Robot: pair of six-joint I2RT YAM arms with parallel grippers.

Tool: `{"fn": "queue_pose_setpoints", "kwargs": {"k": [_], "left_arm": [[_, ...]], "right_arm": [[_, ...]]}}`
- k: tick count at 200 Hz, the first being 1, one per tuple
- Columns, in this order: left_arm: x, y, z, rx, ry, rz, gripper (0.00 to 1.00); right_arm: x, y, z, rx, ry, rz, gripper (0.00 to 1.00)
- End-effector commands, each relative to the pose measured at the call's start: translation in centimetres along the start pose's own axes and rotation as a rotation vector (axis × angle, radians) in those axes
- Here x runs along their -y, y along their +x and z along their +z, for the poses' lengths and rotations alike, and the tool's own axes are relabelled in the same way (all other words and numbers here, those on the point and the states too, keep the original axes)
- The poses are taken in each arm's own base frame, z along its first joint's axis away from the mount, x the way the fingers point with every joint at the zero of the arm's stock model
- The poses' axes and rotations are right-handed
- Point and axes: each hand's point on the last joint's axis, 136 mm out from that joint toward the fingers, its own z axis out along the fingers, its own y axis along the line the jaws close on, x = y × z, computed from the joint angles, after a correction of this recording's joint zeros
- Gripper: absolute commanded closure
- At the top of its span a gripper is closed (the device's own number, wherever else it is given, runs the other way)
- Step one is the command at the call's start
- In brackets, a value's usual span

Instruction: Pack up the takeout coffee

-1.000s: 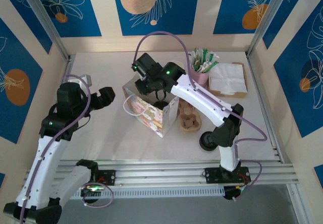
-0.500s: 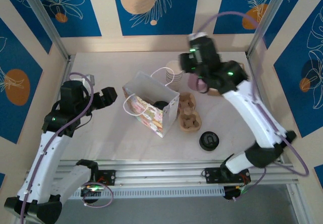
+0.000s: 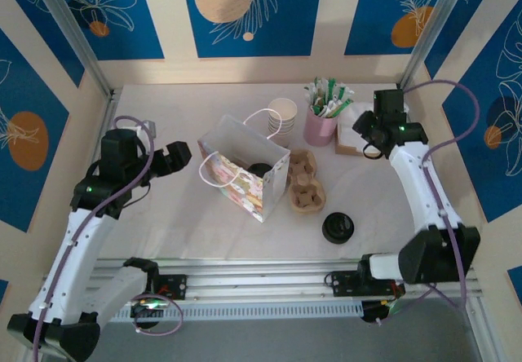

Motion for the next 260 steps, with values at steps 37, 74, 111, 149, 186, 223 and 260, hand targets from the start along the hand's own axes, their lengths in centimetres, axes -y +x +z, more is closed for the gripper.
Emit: {"fn": "queue_pose_setpoints", "kwargs": {"k": [37,74,111,149,186,223,260], "left_arm": [[0.4,0.5,-0.7,-0.014,0.012,0.037,0.12],[0.2,0.6,-0.3,-0.006,0.009,0.025,0.12],[0.2,0.3,-0.5,-0.001,0.001,0.021,0.12],[0.0,0.5,-0.5,-0.003,-0.005,0.022,0.12],[-0.2,0.7,-0.4,-0.007,-0.01,0.022,0.11],[-0.2,0.8,-0.2,-0.011,-0.01,0.02,0.11],[-0.2,0.7,-0.3,-0.008,-0.013,0.023,0.11]], "right_arm": [[3.0,-0.8,7.0,-0.134,0.006,0.276,0.43],[4.1,0.7,10.1,-0.188,-0.031,0.445,0.41],[4.4,1.9,12.3,-0.21,-0.017,0.49,0.41],[4.9,2.0,14.3,-0.186,0.001,0.506,0.43],[5.8,1.7,15.4,-0.148,0.041,0.503,0.47],[5.9,1.6,16.4,-0.135,0.031,0.506,0.5],[5.9,1.4,16.9,-0.12,0.029,0.509,0.54]]}}
